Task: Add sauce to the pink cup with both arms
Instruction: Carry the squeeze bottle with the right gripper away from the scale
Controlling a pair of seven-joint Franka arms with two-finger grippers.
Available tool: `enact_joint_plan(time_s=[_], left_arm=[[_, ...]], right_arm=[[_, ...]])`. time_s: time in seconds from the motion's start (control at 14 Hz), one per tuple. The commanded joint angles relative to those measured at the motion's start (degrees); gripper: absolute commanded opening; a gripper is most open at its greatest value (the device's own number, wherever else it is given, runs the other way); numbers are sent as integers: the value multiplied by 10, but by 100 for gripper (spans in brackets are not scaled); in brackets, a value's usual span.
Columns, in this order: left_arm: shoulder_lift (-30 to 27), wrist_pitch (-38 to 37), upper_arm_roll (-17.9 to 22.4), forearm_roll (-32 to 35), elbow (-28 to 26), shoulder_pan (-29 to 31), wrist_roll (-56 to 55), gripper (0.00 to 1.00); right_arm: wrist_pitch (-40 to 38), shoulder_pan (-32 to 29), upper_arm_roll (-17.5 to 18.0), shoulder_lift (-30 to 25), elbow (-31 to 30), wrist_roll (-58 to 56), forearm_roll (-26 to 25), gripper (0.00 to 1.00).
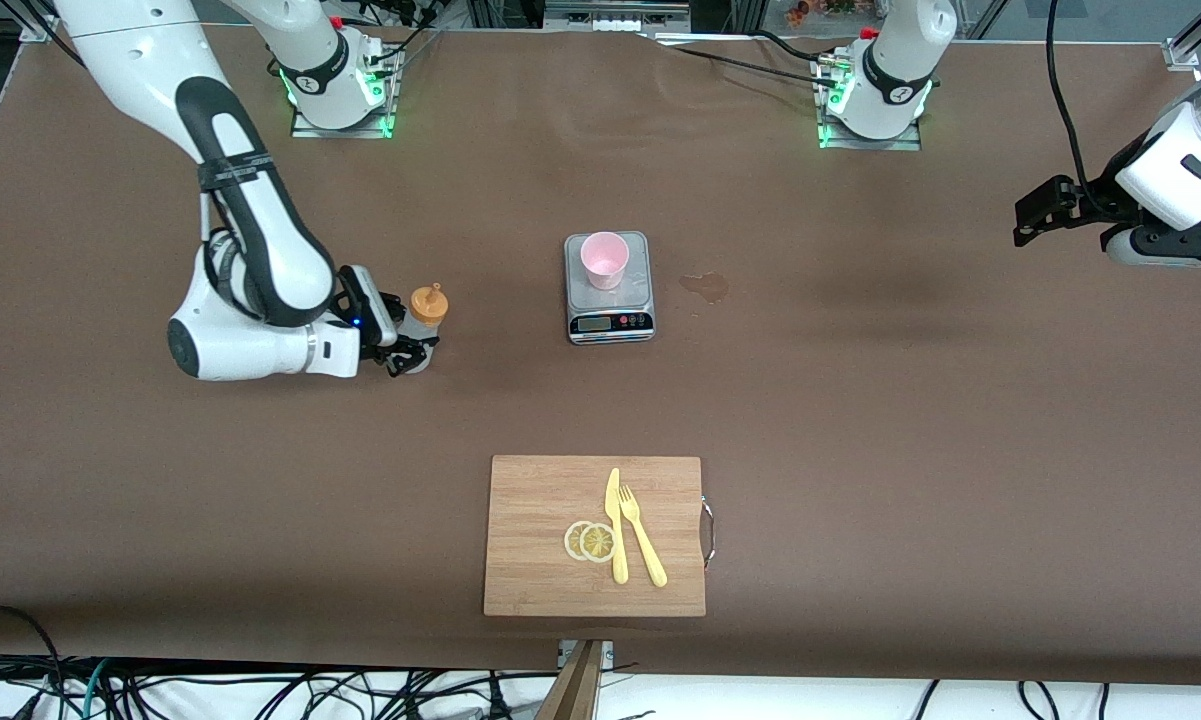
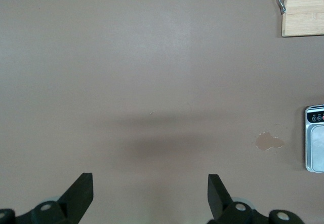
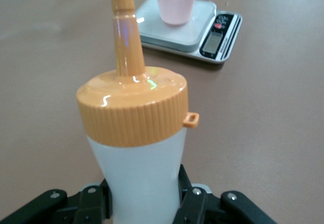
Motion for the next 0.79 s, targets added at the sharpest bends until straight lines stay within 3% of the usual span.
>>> enact_joint_plan(time_s=[0.0,0.43,0.72], left_arm=[[2,-13,-2,19,15,1,6,100],[5,-13,-1,20,22,1,8,100],[5,-14,-1,20,22,1,8,100]], right_arm=[[-41,-40,8,-14,-12,-27,22,47],[-97,-103,8,-5,-35,-73,70,47],[-128,-126,7,24,-56,-137,135,48]])
